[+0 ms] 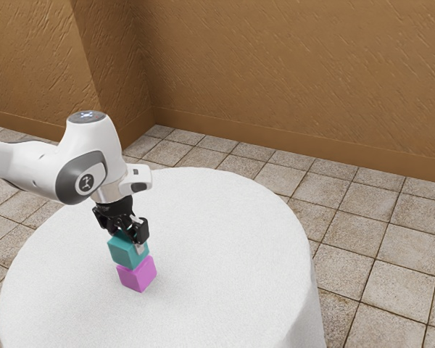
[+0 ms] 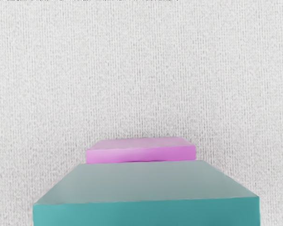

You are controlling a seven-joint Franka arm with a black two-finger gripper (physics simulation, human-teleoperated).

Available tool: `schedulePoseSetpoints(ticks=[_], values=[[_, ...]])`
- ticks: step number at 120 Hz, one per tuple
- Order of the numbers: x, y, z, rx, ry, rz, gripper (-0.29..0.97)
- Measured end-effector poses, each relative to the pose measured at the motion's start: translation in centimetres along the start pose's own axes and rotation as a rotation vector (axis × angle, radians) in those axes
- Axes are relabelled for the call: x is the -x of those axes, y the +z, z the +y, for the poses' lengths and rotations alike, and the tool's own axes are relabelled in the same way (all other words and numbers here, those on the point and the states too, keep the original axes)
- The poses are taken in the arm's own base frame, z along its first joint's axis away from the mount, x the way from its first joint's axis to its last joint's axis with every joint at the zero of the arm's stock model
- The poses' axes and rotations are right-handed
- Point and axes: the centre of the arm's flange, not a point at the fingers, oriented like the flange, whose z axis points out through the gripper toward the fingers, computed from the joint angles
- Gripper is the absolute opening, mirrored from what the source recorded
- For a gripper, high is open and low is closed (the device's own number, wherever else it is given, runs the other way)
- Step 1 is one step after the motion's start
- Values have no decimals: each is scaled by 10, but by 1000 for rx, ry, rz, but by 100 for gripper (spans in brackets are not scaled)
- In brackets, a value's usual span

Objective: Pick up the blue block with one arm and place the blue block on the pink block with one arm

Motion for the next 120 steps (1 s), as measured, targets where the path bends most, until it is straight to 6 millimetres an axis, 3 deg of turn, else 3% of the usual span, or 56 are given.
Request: schedulePoseSetpoints(ticks=[56,90,97,103,107,120], values=[[-1,0,-1,2,6,1,33],[0,-2,-2,11,6,3,58],[2,-28,-3,-4,5,46,60],[7,-79,0,-27,6,129,62],[9,-104,4,-33,10,157,63],[5,-131,12,-17,20,126,65]])
